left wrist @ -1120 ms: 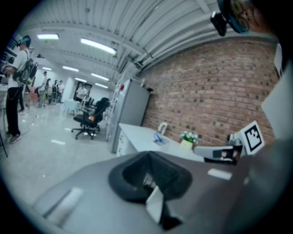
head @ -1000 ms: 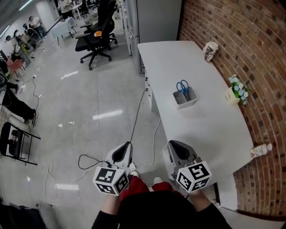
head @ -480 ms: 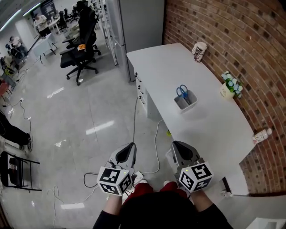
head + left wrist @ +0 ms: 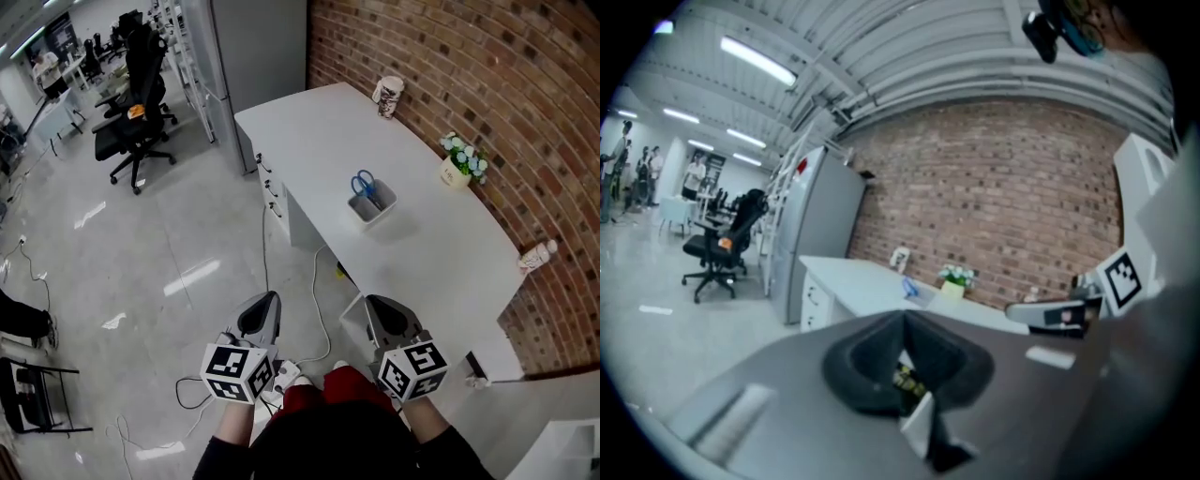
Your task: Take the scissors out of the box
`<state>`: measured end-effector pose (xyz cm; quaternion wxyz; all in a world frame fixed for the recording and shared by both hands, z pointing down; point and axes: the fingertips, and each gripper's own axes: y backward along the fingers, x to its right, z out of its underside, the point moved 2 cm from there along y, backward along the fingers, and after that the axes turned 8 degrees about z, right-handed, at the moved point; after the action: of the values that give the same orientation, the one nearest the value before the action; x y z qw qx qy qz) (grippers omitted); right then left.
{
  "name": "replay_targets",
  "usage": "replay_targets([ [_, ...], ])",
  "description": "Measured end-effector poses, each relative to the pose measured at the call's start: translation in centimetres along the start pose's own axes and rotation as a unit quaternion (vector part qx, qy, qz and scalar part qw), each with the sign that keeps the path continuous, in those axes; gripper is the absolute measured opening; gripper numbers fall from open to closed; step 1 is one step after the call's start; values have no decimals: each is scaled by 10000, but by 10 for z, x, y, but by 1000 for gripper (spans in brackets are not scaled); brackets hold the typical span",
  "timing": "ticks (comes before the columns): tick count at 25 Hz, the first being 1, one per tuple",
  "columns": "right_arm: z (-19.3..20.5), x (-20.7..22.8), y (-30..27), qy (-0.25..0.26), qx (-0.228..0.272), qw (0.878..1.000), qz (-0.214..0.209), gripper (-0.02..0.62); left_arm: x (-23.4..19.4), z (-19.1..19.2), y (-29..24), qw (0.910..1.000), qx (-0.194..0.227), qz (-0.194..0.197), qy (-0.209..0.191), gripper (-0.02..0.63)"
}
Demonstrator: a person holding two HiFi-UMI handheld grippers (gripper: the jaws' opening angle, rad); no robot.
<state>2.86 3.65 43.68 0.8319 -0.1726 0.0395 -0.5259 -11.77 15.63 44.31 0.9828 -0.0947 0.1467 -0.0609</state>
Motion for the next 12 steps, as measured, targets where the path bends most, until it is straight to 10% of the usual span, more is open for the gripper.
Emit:
replay_targets([
  [12,-7,47,-20,-280,66,9981,550,9,-9,-18,-78,9985,-206,489,-152,5],
])
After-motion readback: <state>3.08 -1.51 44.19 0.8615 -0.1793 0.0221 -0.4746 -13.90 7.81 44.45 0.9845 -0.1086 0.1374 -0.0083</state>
